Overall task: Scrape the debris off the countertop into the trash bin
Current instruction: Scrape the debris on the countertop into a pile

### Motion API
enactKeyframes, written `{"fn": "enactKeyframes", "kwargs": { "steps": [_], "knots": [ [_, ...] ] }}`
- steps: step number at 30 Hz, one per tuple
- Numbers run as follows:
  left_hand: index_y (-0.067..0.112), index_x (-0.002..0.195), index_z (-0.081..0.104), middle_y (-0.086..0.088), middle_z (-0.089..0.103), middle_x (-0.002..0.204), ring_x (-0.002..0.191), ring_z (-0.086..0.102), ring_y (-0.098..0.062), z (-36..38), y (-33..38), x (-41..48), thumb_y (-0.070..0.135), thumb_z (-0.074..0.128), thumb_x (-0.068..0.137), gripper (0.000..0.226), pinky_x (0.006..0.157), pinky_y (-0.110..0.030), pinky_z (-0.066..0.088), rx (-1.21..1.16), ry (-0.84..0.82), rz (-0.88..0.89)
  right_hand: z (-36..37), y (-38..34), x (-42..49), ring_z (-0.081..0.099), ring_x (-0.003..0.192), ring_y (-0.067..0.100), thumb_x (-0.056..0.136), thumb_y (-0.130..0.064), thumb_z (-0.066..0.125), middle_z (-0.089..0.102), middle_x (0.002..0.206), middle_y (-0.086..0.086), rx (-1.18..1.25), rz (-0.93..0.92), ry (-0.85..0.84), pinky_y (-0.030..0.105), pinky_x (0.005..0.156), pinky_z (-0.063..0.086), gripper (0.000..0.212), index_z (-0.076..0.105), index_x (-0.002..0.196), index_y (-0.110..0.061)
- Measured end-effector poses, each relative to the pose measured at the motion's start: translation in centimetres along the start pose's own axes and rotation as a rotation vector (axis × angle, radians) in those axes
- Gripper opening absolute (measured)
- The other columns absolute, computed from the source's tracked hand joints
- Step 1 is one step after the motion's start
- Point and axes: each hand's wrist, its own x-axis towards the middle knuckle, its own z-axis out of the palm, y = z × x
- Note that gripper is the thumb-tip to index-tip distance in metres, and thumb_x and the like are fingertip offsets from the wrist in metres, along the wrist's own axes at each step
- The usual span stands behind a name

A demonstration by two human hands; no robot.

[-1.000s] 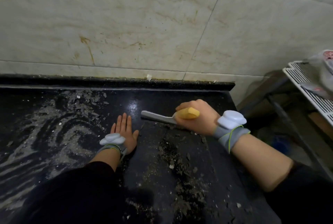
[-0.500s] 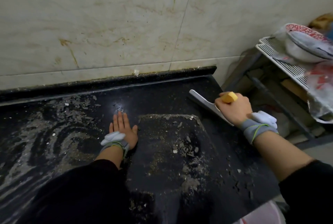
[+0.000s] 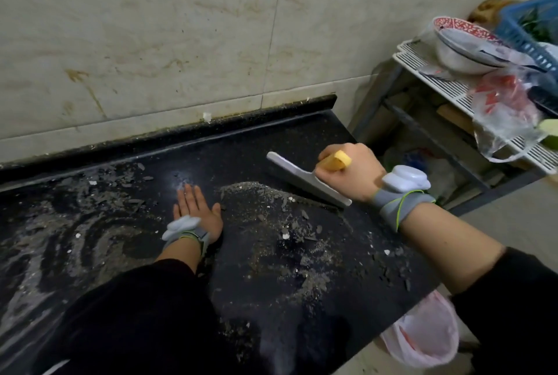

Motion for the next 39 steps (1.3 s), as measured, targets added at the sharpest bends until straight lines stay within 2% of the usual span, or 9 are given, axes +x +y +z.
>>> {"fn": "enactKeyframes", "kwargs": {
  "steps": [6,10,12,16,22,27,32,36,39],
  "knots": [
    [0.007,0.151,-0.013,-0.01,-0.02,0.158,0.147,-0.016,-0.027,-0.1,0.1,-0.1,0.042,0.016,0.102,0.066,0.119,-0.041,-0.005,0.002,-0.002,0.004,0.5,-0.1,0.6,0.059,0.088,0.041,0.084,-0.036,0.06,0.065,0.092,0.016,-0.045,0.094,-0.01,0.039,0.07,0.048,0.025,0.052,0.094,-0.014],
    [0.007,0.151,-0.013,-0.011,-0.021,0.158,0.147,-0.017,-0.027,-0.1,0.0,0.0,0.042,0.016,0.102,0.067,0.118,-0.041,-0.005,0.01,-0.012,0.005,1.9,-2.1,-0.1,0.059,0.082,0.039,0.084,-0.035,0.059,0.062,0.083,0.012,-0.069,-0.053,-0.094,0.035,0.065,0.042,0.022,0.044,0.085,-0.019],
    [0.008,0.152,-0.013,-0.011,-0.021,0.158,0.147,-0.017,-0.027,-0.1,0.0,0.0,0.043,0.015,0.102,0.067,0.119,-0.041,-0.005,0.007,-0.014,0.005,2.0,-2.7,-0.7,0.059,0.079,0.038,0.083,-0.034,0.059,0.06,0.078,0.008,-0.046,-0.12,-0.113,0.036,0.065,0.045,0.02,0.048,0.087,-0.017],
    [0.007,0.152,-0.01,-0.011,-0.018,0.159,0.147,-0.014,-0.027,-0.1,0.1,-0.4,0.043,0.018,0.102,0.067,0.119,-0.042,-0.003,0.001,0.007,0.009,1.1,-2.1,-1.2,0.061,0.082,0.034,0.082,-0.036,0.059,0.068,0.083,0.006,0.047,-0.137,-0.071,0.04,0.072,0.05,0.019,0.058,0.092,-0.019],
    [0.004,0.152,-0.006,-0.011,-0.015,0.16,0.148,-0.012,-0.026,-1.6,0.4,-0.5,0.038,0.012,0.103,0.062,0.12,-0.043,-0.005,0.064,-0.068,0.002,-0.2,1.2,-2.7,0.063,0.082,0.033,0.083,-0.041,0.06,0.069,0.084,0.004,0.129,-0.021,0.074,0.04,0.069,0.05,0.02,0.056,0.093,-0.023],
    [0.005,0.153,0.002,-0.008,-0.003,0.161,0.149,-0.006,-0.021,-1.4,2.0,-4.1,0.033,0.015,0.103,0.059,0.12,-0.039,-0.005,-0.001,0.086,0.053,-1.5,4.0,-5.1,0.061,0.085,0.037,0.085,-0.04,0.058,0.067,0.087,0.01,0.057,0.104,0.103,0.04,0.07,0.05,0.022,0.058,0.095,-0.021],
    [0.004,0.152,-0.003,-0.009,-0.006,0.161,0.149,-0.007,-0.022,2.3,3.4,-9.4,0.038,0.015,0.103,0.063,0.12,-0.037,-0.004,-0.017,0.096,0.159,-2.0,7.3,-8.0,0.06,0.089,0.04,0.087,-0.039,0.055,0.066,0.094,0.015,-0.031,0.261,0.131,0.038,0.07,0.048,0.024,0.059,0.099,-0.018],
    [0.003,0.152,-0.003,-0.011,-0.006,0.161,0.149,-0.007,-0.024,4.4,3.7,-12.0,0.041,0.018,0.102,0.066,0.12,-0.036,-0.004,0.005,0.107,0.173,-2.2,10.1,-10.5,0.06,0.085,0.039,0.087,-0.036,0.055,0.064,0.091,0.015,-0.103,0.373,0.097,0.033,0.063,0.039,0.022,0.055,0.088,-0.014],
    [0.003,0.152,-0.004,-0.012,-0.009,0.16,0.148,-0.008,-0.025,4.7,3.4,-12.4,0.042,0.017,0.102,0.067,0.12,-0.036,-0.003,0.05,0.105,0.162,-2.0,12.1,-12.3,0.056,0.073,0.035,0.088,-0.035,0.055,0.064,0.087,0.015,-0.127,0.456,0.071,0.032,0.061,0.04,0.021,0.053,0.08,-0.015]
  ]
}}
